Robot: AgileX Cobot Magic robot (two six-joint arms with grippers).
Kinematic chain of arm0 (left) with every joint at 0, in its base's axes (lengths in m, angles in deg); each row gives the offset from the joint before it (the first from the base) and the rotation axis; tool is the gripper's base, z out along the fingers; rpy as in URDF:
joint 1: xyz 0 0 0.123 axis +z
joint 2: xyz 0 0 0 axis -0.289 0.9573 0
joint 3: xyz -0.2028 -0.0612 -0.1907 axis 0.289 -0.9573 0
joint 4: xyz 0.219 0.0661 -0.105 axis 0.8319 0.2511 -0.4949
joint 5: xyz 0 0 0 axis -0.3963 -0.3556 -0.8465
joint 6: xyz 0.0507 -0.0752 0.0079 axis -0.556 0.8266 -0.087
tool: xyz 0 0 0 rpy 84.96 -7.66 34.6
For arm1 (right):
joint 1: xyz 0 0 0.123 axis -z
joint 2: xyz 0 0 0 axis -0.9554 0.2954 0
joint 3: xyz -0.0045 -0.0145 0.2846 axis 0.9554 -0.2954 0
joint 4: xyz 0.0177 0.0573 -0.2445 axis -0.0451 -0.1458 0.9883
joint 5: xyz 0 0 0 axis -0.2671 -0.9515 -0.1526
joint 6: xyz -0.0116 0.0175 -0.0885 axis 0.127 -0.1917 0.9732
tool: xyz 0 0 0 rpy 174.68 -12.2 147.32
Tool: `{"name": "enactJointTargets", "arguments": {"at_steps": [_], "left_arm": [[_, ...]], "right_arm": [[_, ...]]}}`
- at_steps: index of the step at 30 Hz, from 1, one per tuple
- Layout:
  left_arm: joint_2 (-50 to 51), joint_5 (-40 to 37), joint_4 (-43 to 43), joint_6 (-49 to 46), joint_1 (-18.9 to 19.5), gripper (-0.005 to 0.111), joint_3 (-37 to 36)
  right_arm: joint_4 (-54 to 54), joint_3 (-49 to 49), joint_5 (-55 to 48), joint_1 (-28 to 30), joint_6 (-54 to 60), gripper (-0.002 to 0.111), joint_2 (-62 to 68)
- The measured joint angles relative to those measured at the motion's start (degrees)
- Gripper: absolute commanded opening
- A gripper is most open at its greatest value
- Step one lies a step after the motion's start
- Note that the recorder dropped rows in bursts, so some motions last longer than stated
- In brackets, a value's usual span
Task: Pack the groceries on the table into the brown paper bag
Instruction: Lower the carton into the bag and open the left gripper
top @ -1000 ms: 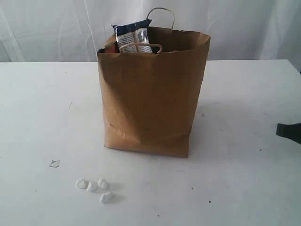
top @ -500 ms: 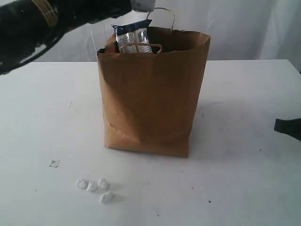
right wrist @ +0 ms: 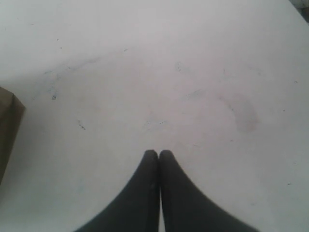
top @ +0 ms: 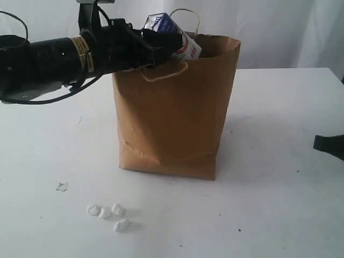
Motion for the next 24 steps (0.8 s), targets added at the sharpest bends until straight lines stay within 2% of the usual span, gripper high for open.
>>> {"name": "enactJointTargets", "arguments": {"at_steps": [2, 8, 11, 14, 16, 19, 24], "left_arm": [[0.0, -2.08, 0.6, 2.48, 0.0, 0.05, 0.1], [0.0, -2.61, 0.94, 5.0, 0.0, 0.052, 0.21], [0.0, -4.56, 11.05, 11.34, 0.0, 0.056, 2.1], [0.0, -6.12, 24.83, 19.16, 0.0, 0.067, 5.25], [0.0, -6.12, 29.52, 22.35, 0.0, 0.075, 7.52], [0.0, -6.24, 32.32, 25.52, 0.0, 0.082, 10.71], [0.0, -6.07, 33.93, 28.33, 0.0, 0.083, 12.44]], "right_arm": [[0.0, 0.0, 0.0, 0.0, -0.35, 0.0, 0.0], [-0.04, 0.0, 0.0, 0.0, -1.55, 0.0, 0.0], [-0.04, 0.0, 0.0, 0.0, -1.55, 0.0, 0.0], [-0.04, 0.0, 0.0, 0.0, -1.55, 0.0, 0.0], [-0.14, 0.0, 0.0, 0.0, -1.55, 0.0, 0.0], [-0.18, 0.0, -0.11, 0.0, -1.55, 0.0, 0.0], [-0.18, 0.0, -0.11, 0.0, -1.55, 0.0, 0.0]]}}
